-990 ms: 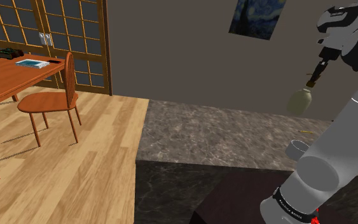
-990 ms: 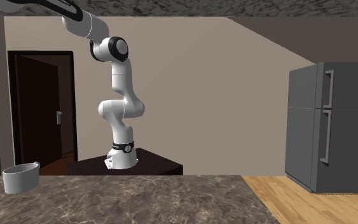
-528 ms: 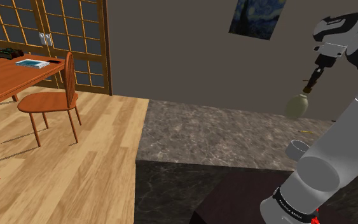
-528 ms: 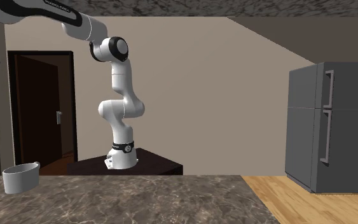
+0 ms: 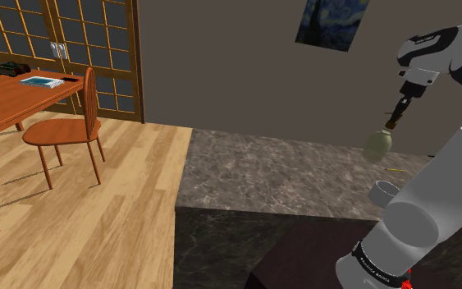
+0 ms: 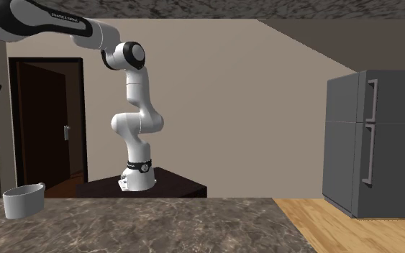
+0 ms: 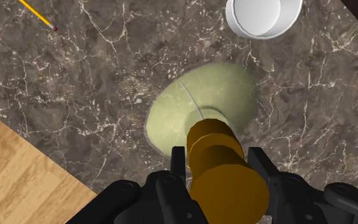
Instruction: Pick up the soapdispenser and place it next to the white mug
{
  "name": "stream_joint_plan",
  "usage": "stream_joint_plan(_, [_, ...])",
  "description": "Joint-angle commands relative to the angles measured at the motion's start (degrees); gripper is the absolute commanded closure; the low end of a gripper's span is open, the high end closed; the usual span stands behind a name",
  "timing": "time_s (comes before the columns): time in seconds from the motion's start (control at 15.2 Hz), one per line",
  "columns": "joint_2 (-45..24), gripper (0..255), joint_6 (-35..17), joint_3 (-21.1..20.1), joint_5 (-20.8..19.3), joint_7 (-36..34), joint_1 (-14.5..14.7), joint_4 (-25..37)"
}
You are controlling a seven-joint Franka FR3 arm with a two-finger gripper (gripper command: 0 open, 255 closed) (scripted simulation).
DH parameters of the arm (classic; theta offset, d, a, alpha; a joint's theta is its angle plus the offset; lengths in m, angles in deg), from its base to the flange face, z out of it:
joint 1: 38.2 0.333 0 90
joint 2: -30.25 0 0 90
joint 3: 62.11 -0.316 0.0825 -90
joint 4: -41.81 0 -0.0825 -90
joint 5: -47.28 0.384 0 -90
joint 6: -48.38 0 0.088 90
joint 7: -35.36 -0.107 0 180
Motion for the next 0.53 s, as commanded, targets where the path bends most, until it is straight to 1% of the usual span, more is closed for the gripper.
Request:
stream_joint_plan(0.0, [-0.4,255,-1.6,0.1,0.4,0.3,-0.1,-1.2])
stream_joint_plan(0.46, [-1.5,255,-6.8,0.3,1.3,1.0,-0.3,-5.9])
